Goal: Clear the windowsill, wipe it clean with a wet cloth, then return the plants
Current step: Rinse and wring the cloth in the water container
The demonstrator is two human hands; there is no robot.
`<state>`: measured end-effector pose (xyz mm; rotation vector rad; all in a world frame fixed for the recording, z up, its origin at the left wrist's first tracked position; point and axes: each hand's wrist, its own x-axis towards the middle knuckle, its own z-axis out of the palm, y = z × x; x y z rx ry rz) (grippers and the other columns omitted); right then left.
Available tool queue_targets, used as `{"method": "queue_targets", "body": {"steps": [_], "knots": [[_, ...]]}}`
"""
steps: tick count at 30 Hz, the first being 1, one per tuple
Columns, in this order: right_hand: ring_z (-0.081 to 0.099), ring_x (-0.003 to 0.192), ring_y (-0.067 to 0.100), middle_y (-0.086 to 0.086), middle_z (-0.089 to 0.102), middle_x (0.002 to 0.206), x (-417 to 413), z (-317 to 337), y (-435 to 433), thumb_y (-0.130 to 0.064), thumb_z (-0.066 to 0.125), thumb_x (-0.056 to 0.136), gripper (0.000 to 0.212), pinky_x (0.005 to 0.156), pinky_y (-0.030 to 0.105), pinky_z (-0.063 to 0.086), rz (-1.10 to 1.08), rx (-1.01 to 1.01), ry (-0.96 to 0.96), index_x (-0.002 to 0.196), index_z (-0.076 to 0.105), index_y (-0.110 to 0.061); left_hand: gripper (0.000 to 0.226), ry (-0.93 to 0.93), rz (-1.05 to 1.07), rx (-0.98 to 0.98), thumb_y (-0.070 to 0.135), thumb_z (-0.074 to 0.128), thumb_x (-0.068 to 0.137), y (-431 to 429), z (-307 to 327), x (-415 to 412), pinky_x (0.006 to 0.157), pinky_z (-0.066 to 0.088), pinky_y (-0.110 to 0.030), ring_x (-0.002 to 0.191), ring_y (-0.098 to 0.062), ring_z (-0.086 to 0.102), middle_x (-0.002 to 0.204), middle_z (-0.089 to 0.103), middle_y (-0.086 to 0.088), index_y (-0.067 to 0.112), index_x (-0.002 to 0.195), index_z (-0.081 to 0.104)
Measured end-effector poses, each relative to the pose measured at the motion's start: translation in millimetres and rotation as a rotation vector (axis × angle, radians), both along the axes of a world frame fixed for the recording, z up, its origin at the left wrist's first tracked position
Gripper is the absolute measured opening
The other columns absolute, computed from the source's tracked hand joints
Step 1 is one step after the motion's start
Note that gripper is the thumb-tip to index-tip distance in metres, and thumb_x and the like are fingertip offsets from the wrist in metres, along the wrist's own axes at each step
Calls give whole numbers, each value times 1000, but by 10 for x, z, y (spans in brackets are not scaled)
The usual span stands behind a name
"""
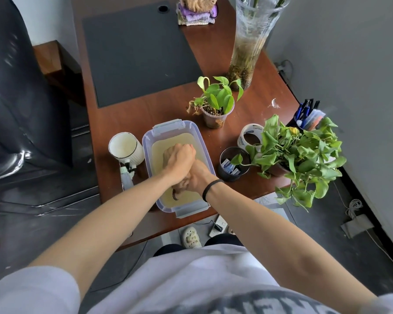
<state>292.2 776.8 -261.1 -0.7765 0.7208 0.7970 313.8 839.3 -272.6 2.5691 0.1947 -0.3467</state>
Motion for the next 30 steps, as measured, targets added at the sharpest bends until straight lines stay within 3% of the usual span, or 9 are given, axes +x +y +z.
{"method": "queue_targets", "body": {"steps": [2, 5, 10, 15, 19, 21, 24, 27, 30], "knots": [[55, 57, 16, 10, 56, 72, 25, 30, 8, -43, 22, 102, 46, 59, 25, 46, -34, 24, 14, 87, 50, -10, 48, -21, 14, 54, 27, 30, 99, 104, -2, 116, 60, 29, -29, 65, -23, 50, 58, 48, 3, 11, 56, 44], [58, 74, 19, 11, 65, 98, 68, 6, 30, -50, 24, 101, 51, 89, 40, 46, -109, -72, 16, 116, 53, -10, 43, 24, 45, 15, 34, 36, 96, 181, 53, 174, 65, 34, -32, 69, -21, 51, 63, 51, 0, 14, 62, 52], [60, 97, 29, 17, 62, 119, 73, -145, 4, -36, 42, 99, 38, 61, 29, 48, 56, -471, -118, 123, 51, -8, 47, 126, 119, 67, 34, 30, 102, 268, 40, 334, 71, 48, -37, 83, -28, 59, 94, 65, -16, 3, 100, 66], [56, 83, 23, 11, 61, 104, 19, -148, -31, -13, 43, 98, 19, 74, 34, 50, 95, -543, -134, 116, 47, -8, 59, 335, 18, 21, 50, 18, 95, 322, -155, 233, 94, 44, -46, 98, -29, 55, 107, 59, -13, 9, 114, 57], [57, 63, 20, 6, 59, 78, 115, -36, -38, 0, 46, 93, 15, 43, 22, 51, 174, -585, -206, 102, 56, -6, 18, 306, -45, -10, 11, 44, 94, 389, -36, 407, 72, 42, -33, 81, -24, 50, 94, 61, -15, 12, 80, 56], [62, 71, 21, 6, 61, 79, 162, -16, -56, -1, 61, 86, 8, 58, 22, 57, 289, -639, -300, 93, 63, -5, 19, 353, -110, -87, 5, 49, 91, 436, 170, 451, 65, 42, -29, 74, -21, 53, 86, 62, -11, 10, 83, 66], [61, 93, 23, 7, 63, 96, 211, 69, -1, -19, 75, 77, 37, 90, 36, 51, 380, -755, -381, 109, 65, -3, 25, 416, -128, -191, -2, 56, 85, 564, 473, 480, 55, 46, -22, 64, -14, 61, 88, 69, -10, 11, 101, 70], [52, 92, 20, 3, 53, 98, 280, 218, -31, -18, 65, 86, 34, 80, 30, 46, 435, -774, -490, 117, 51, -13, 9, 346, -114, -246, 9, 68, 84, 619, 757, 463, 60, 45, -19, 74, -14, 62, 85, 70, -5, 13, 90, 73], [58, 88, 19, 3, 60, 91, 404, 407, -116, -7, 61, 86, 14, 79, 29, 50, 498, -805, -619, 99, 60, -12, 2, 309, -87, -305, 15, 66, 87, 627, 960, 442, 58, 39, -21, 72, -13, 55, 84, 63, -5, 13, 87, 67]]}}
